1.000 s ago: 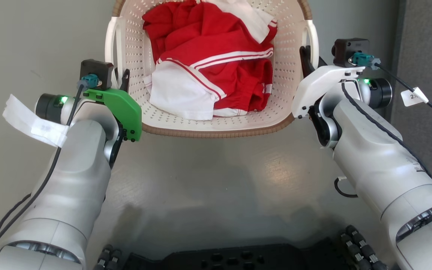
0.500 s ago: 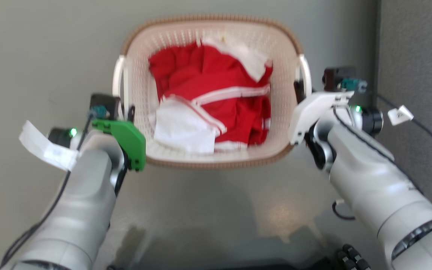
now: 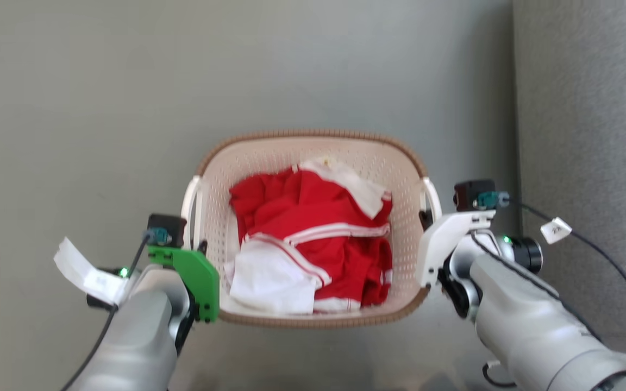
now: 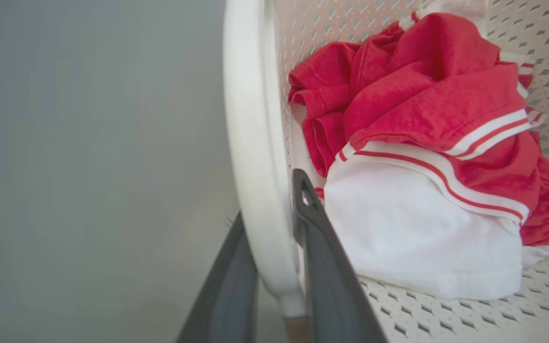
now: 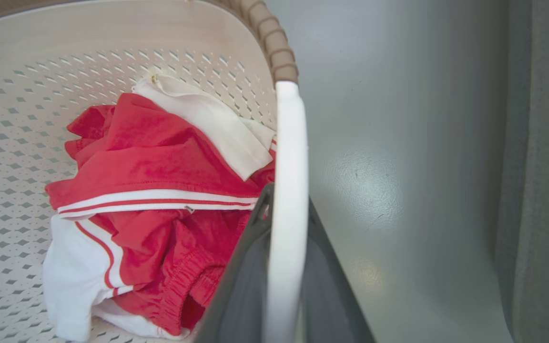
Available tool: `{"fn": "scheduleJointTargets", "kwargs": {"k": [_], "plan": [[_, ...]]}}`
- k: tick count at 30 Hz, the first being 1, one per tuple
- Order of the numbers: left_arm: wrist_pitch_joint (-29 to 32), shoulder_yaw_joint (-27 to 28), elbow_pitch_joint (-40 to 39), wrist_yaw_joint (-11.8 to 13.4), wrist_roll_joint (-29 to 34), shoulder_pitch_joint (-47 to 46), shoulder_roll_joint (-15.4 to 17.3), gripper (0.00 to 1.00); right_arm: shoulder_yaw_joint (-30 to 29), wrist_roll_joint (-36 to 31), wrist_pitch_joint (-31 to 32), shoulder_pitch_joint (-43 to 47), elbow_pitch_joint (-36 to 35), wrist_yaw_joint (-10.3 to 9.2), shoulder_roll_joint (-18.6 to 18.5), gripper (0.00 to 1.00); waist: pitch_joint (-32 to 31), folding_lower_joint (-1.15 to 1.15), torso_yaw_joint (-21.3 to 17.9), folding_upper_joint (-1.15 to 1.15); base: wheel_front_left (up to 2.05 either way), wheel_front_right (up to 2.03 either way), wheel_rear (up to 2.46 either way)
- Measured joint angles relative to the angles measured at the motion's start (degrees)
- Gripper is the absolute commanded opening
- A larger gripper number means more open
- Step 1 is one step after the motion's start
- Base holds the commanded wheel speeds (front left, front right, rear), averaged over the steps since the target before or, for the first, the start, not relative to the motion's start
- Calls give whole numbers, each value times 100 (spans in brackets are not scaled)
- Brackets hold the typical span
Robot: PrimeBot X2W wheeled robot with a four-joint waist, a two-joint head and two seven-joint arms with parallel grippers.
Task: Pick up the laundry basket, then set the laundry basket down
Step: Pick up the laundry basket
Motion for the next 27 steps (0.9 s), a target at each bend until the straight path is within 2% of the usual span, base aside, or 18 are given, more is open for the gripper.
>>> {"fn": "scheduleJointTargets", "kwargs": {"k": [27], "plan": [[234, -531, -40, 9, -510, 1543, 2, 0, 655, 659, 85, 1527, 51, 118, 12, 0, -2275, 0, 38, 0, 0, 0, 0]]}}
